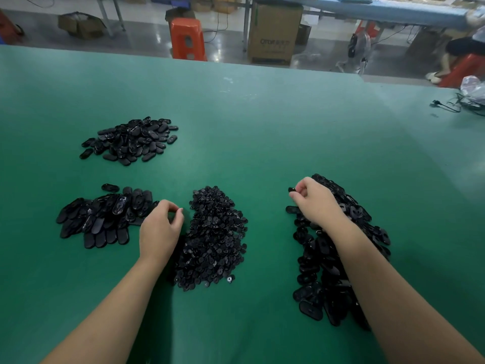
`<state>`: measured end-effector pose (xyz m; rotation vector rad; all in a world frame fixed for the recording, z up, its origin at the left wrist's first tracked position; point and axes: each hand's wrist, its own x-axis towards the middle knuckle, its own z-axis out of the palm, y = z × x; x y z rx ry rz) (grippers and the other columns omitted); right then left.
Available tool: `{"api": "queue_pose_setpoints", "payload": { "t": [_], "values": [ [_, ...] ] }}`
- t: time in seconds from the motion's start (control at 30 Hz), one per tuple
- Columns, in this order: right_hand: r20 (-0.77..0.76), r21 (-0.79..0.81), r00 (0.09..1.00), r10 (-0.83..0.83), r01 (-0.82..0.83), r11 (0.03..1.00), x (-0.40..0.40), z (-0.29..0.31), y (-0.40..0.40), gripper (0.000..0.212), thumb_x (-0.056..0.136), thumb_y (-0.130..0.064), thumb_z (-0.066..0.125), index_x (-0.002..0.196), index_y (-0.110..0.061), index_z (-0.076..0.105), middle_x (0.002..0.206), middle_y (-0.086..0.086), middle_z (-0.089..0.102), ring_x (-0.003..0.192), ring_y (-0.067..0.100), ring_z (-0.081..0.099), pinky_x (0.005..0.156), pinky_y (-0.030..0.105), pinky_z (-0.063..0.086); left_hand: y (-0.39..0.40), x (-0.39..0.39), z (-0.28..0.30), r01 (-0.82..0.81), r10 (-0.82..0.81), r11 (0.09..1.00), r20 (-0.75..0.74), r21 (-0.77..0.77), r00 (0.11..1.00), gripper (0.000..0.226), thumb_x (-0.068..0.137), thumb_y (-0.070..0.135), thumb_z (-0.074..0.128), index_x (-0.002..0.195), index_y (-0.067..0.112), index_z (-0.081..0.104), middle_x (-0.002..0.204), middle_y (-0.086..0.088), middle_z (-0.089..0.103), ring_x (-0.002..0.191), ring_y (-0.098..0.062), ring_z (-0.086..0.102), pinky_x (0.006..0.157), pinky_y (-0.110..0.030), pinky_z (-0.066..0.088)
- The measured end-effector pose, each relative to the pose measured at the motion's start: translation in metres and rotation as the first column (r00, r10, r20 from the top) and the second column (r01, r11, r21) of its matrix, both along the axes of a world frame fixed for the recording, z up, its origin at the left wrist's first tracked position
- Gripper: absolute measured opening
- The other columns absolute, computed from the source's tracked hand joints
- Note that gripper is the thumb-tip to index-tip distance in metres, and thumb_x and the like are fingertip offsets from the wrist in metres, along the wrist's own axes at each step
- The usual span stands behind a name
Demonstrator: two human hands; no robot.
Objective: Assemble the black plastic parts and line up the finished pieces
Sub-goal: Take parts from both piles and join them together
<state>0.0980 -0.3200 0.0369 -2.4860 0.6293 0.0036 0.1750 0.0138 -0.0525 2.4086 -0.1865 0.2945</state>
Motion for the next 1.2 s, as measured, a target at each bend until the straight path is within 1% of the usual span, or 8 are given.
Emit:
{"api": "queue_pose_setpoints", "payload": {
  "t": [0.2, 0.4, 0.5, 0.6, 0.7, 0.83, 1.03, 1.2],
  "values": [
    [0.155, 0.543, 0.973, -0.169, 0.059, 0.837, -0.006, -0.019, 0.049, 0.012, 0.102, -0.007, 0.057, 0.113, -0.009, 0.062, 0.088, 0.004, 0.070, 0.057, 0.003, 0.062, 0.052, 0.017, 0.051, 0.001, -0.002, 0.002, 0.000, 0.000, 0.999, 0.002, -0.050, 1.000, 0.013, 0.095, 0.018, 0.066, 0.086, 0.018, 0.057, 0.069, 0.008, 0.058, 0.052, -0.012, 0.054, 0.049, -0.032, 0.042],
    [0.141, 0.714, 0.954, -0.265, 0.088, 0.695, -0.016, -0.056, 0.084, 0.028, 0.102, 0.001, 0.052, 0.125, -0.011, 0.061, 0.107, 0.006, 0.069, 0.084, 0.013, 0.074, 0.079, 0.024, 0.060, 0.002, -0.001, 0.002, 0.062, -0.062, 0.998, 0.066, 0.004, 0.996, 0.006, 0.094, 0.014, 0.069, 0.096, 0.010, 0.072, 0.086, 0.002, 0.064, 0.076, -0.013, 0.058, 0.069, -0.032, 0.051],
    [0.179, 0.754, 0.923, -0.342, 0.094, 0.650, -0.016, -0.067, 0.094, 0.025, 0.104, 0.001, 0.049, 0.124, -0.010, 0.059, 0.108, 0.004, 0.069, 0.085, 0.013, 0.076, 0.079, 0.024, 0.061, 0.003, 0.000, 0.002, 0.063, -0.063, 0.998, 0.063, 0.011, 0.996, 0.009, 0.093, 0.013, 0.070, 0.099, 0.008, 0.073, 0.089, 0.001, 0.065, 0.077, -0.013, 0.058, 0.071, -0.028, 0.049],
    [0.218, 0.684, 0.919, -0.329, 0.097, 0.723, -0.018, -0.073, 0.099, 0.025, 0.105, -0.004, 0.050, 0.126, -0.008, 0.061, 0.100, -0.001, 0.072, 0.083, 0.010, 0.075, 0.084, 0.029, 0.061, 0.002, -0.001, 0.002, 0.073, -0.074, 0.997, 0.071, 0.015, 0.995, 0.011, 0.093, 0.012, 0.070, 0.102, 0.007, 0.075, 0.091, 0.000, 0.067, 0.077, -0.011, 0.057, 0.072, -0.023, 0.045],
    [0.273, 0.594, 0.927, -0.256, 0.046, 0.803, -0.023, -0.076, 0.104, 0.029, 0.104, -0.007, 0.053, 0.130, -0.016, 0.063, 0.093, -0.004, 0.075, 0.081, 0.004, 0.073, 0.086, 0.021, 0.059, 0.001, -0.002, 0.003, 0.082, -0.082, 0.997, 0.084, 0.010, 0.993, 0.015, 0.093, 0.007, 0.067, 0.106, 0.005, 0.075, 0.095, -0.003, 0.069, 0.078, -0.010, 0.057, 0.072, -0.020, 0.043],
    [0.324, 0.596, 0.911, -0.254, 0.012, 0.803, -0.025, -0.076, 0.104, 0.039, 0.103, -0.004, 0.052, 0.139, -0.020, 0.057, 0.108, 0.004, 0.067, 0.087, 0.004, 0.072, 0.084, 0.011, 0.053, 0.001, -0.003, 0.003, 0.092, -0.090, 0.996, 0.086, -0.018, 0.992, 0.025, 0.095, 0.001, 0.064, 0.118, 0.005, 0.072, 0.098, -0.004, 0.069, 0.079, -0.016, 0.060, 0.073, -0.024, 0.044],
    [0.320, 0.607, 0.898, -0.303, 0.052, 0.793, -0.027, -0.077, 0.106, 0.012, 0.104, -0.014, 0.054, 0.106, -0.025, 0.056, 0.096, -0.003, 0.075, 0.081, 0.002, 0.074, 0.070, 0.011, 0.052, 0.001, -0.004, 0.004, 0.093, -0.091, 0.995, 0.092, -0.018, 0.992, 0.020, 0.095, 0.001, 0.063, 0.110, 0.005, 0.076, 0.100, -0.005, 0.073, 0.086, -0.016, 0.065, 0.081, -0.025, 0.050],
    [0.335, 0.659, 0.878, -0.341, 0.041, 0.751, -0.025, -0.077, 0.109, 0.005, 0.103, -0.016, 0.058, 0.099, -0.020, 0.057, 0.089, 0.000, 0.075, 0.080, 0.011, 0.076, 0.075, 0.033, 0.062, -0.001, -0.007, 0.013, -0.049, 0.033, 0.969, -0.071, -0.243, 0.997, 0.016, 0.095, 0.014, 0.066, 0.098, 0.026, 0.077, 0.074, 0.009, 0.070, 0.049, -0.004, 0.049, 0.046, -0.010, 0.034]
  ]
}}
